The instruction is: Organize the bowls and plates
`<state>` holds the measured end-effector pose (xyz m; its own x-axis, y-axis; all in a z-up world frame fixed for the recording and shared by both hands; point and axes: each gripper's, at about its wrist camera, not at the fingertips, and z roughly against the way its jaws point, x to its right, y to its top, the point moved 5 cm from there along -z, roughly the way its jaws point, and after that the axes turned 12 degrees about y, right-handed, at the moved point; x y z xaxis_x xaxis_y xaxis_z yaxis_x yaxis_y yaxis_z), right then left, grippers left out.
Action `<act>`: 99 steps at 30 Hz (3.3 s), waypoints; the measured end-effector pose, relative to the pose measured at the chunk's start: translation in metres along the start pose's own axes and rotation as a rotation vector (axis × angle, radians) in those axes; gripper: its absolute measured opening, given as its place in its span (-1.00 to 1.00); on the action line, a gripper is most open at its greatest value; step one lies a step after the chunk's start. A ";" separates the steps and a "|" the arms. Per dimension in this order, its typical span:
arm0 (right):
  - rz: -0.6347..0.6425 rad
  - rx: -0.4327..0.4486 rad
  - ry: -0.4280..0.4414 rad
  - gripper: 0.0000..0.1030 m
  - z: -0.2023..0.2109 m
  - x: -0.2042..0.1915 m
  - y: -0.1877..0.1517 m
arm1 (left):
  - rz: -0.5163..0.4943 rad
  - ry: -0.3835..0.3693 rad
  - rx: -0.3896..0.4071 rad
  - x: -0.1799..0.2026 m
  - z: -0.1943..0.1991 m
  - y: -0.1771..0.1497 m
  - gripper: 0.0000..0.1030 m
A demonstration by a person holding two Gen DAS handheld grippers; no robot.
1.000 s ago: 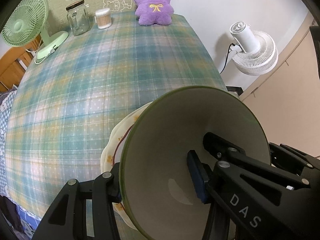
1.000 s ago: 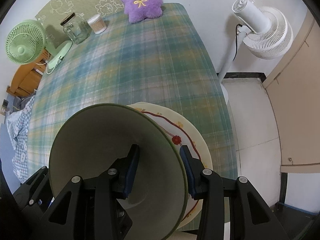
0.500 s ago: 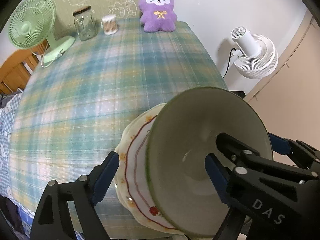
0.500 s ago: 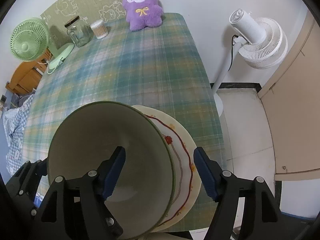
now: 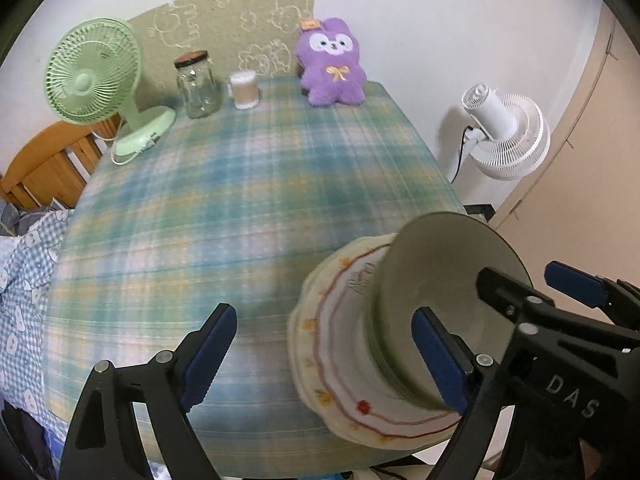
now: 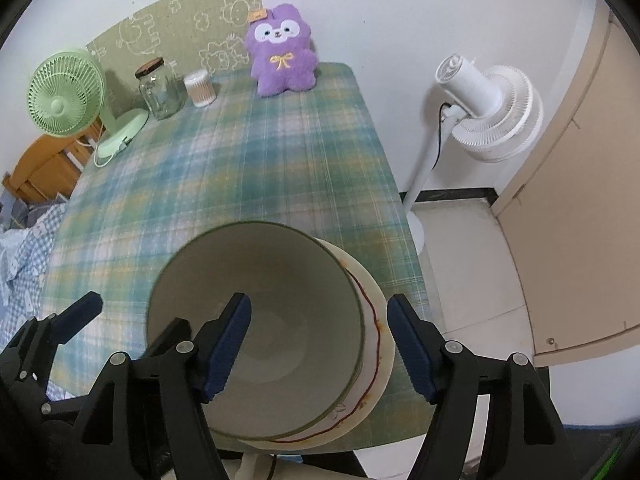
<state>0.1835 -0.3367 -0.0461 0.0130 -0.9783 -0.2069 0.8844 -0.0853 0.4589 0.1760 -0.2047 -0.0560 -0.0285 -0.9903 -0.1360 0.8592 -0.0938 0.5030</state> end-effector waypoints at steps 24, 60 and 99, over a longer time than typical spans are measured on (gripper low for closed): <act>-0.013 0.280 -0.029 0.43 0.037 -0.182 -0.011 | 0.004 0.028 0.270 -0.201 0.041 -0.008 0.82; 0.099 0.442 0.018 0.68 0.011 -0.197 -0.092 | 0.142 0.102 0.406 -0.233 0.028 -0.091 1.00; 0.138 0.491 0.005 0.68 0.021 -0.208 -0.093 | 0.172 0.107 0.486 -0.237 0.049 -0.093 1.00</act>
<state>0.0889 -0.1290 -0.0272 0.1173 -0.9859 -0.1191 0.5504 -0.0353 0.8342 0.0782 0.0334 -0.0292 0.1662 -0.9820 -0.0902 0.5104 0.0074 0.8599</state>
